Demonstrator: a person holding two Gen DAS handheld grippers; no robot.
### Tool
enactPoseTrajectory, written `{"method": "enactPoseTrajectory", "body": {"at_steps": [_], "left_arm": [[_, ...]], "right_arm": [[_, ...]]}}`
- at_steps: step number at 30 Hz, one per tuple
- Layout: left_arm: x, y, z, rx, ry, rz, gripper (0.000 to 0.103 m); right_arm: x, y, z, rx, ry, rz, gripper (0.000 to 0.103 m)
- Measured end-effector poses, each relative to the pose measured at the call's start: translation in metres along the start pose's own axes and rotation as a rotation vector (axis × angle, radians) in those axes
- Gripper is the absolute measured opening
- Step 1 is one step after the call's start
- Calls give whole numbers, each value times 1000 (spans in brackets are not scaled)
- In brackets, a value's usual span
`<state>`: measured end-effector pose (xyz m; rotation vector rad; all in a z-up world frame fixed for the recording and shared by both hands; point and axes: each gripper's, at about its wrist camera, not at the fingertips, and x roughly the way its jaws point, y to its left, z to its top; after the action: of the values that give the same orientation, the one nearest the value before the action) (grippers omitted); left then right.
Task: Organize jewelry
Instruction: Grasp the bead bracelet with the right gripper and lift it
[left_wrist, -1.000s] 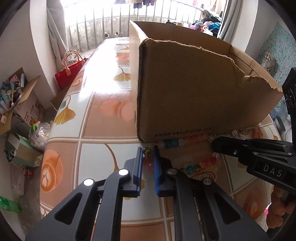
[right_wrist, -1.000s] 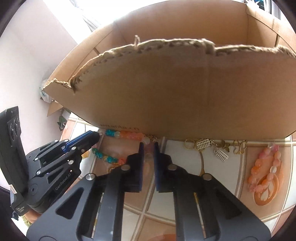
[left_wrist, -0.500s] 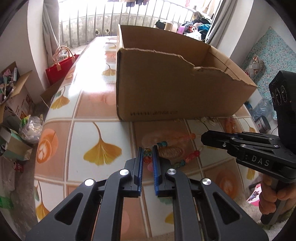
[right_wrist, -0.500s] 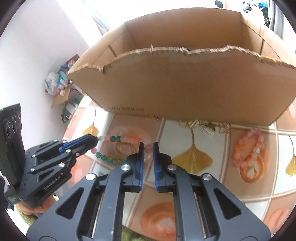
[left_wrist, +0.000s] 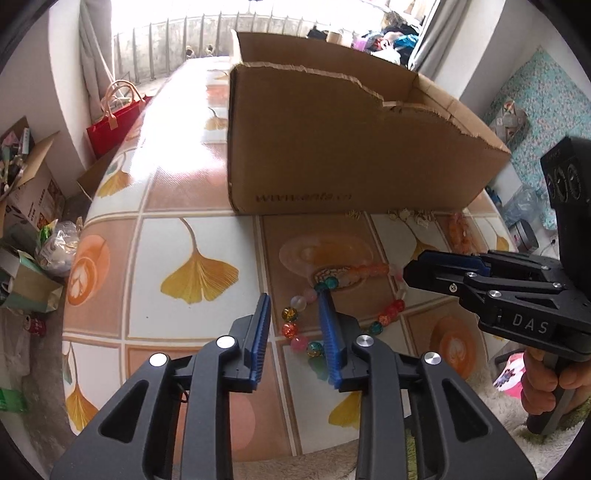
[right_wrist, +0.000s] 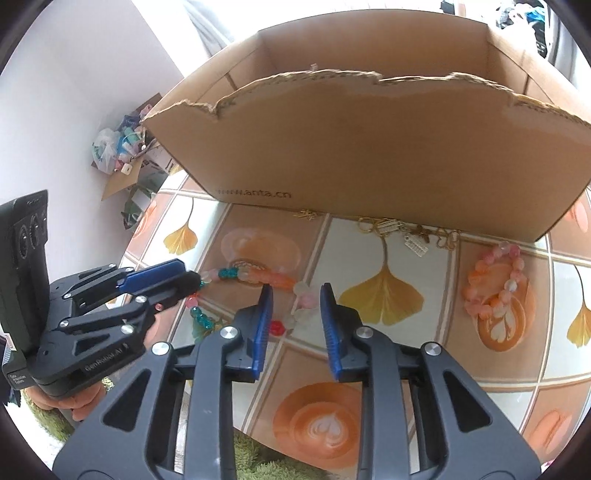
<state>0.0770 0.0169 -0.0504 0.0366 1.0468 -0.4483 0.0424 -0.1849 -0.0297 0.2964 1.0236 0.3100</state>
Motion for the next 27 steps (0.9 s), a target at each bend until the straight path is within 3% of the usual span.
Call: {"method": "enactPoseTrajectory", "body": {"at_steps": [12,17,20,23,27], "left_arm": [[15,-18,-2,105,2,91,28],[18,-28,-4,185,-15,145,28],[19,-29,-4,186,-28,138,25],[19,-27,-2,177,-36,136,11],[18,-23,1,138,-40,108,10]], "right_arm": [[24,25,-5,-140,23,-128,22],[28,30,-5,-176,8,-195,9],[27,26,-4,-152,-1,-174,9],[25,22,-5,-139,-11,-159,9],[18,16,-5,-112,-28,-132,9]]}}
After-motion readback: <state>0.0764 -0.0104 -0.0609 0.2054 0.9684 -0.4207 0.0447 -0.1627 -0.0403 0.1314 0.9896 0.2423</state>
